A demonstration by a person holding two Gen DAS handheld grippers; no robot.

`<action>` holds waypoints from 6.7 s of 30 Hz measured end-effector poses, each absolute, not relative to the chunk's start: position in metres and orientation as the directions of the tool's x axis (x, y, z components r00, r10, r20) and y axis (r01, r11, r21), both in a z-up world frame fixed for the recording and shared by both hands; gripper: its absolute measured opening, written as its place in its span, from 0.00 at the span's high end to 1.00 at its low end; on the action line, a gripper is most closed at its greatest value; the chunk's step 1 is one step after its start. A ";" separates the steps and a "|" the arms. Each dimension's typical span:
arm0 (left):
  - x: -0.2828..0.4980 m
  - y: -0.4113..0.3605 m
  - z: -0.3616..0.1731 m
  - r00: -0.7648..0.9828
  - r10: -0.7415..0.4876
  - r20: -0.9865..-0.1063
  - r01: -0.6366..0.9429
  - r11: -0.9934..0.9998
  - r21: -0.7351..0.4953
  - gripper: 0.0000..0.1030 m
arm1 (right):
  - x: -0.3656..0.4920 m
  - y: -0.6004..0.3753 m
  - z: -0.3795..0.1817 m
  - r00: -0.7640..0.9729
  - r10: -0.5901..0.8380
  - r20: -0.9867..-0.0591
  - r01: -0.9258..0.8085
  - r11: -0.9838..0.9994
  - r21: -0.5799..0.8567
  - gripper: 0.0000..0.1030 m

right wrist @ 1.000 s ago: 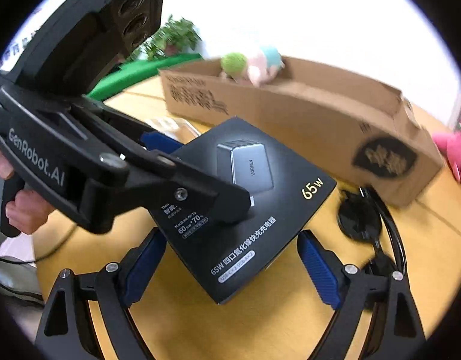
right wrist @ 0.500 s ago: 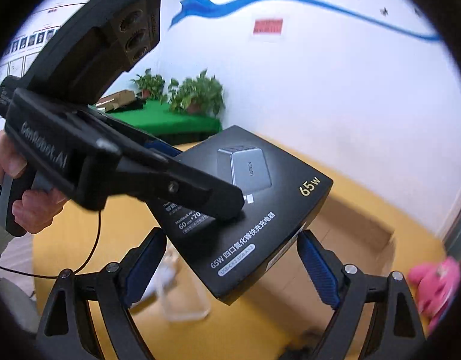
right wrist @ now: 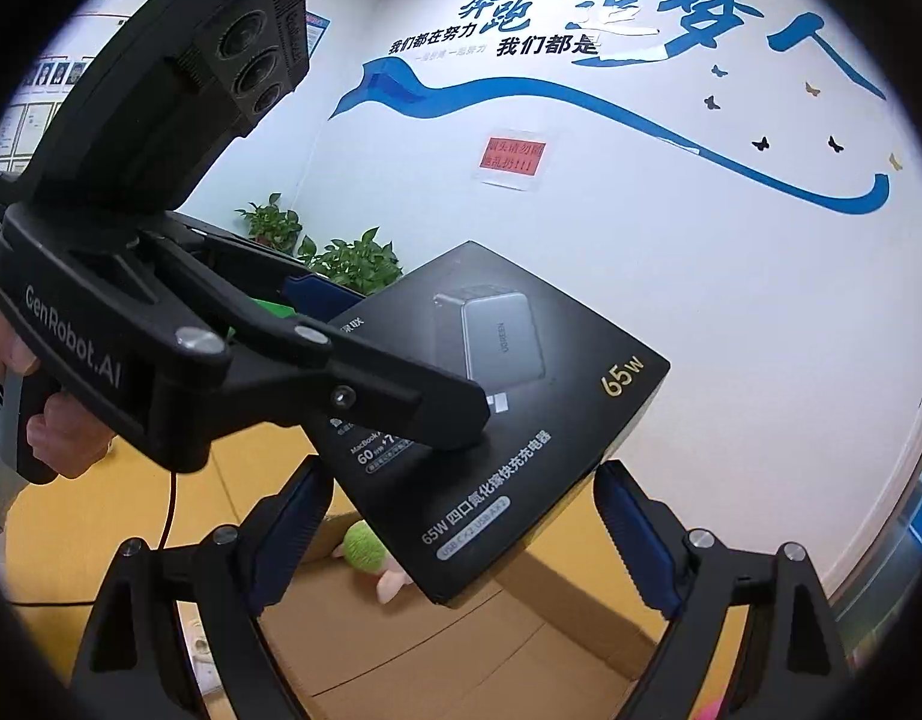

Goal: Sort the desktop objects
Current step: 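Carry the charger box with the left gripper and lower it into the box, then open the left gripper to release the charger box and withdraw, then grasp the black sunglasses with the left gripper, then lift the sunglasses with the left gripper and lower them into the box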

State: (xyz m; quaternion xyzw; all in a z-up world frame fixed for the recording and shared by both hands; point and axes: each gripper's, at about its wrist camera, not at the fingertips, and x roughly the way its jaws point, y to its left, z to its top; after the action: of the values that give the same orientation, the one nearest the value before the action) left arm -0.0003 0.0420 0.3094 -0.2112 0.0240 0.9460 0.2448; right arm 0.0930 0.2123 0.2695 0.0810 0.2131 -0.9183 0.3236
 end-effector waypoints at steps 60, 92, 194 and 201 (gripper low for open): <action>-0.038 0.015 0.221 -0.876 0.070 -0.477 -0.123 -0.989 0.081 0.00 | 0.029 0.246 0.144 -0.738 -0.377 -0.559 0.452 -0.892 0.006 0.00; 0.073 0.027 0.120 -0.829 0.158 -0.537 -0.101 -0.986 -0.135 0.63 | 0.138 0.342 0.084 -0.757 -0.278 -0.591 0.235 -0.960 0.150 0.21; -0.262 0.178 0.192 -0.280 0.733 -0.621 -0.587 -0.642 -0.493 0.94 | -0.085 0.312 0.170 -0.785 -0.275 -0.555 0.323 -0.946 0.012 0.47; -0.312 0.198 0.081 -0.127 0.723 -0.679 -0.480 -0.644 -0.596 0.94 | -0.141 0.336 0.077 -0.641 -0.260 -0.722 0.288 -0.954 0.088 0.47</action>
State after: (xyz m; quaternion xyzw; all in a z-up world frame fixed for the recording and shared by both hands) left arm -0.3123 0.1981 0.0806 -0.5215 -0.1163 0.7415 0.4058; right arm -0.1406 0.3358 0.0769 0.3960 0.0174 -0.9055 0.1514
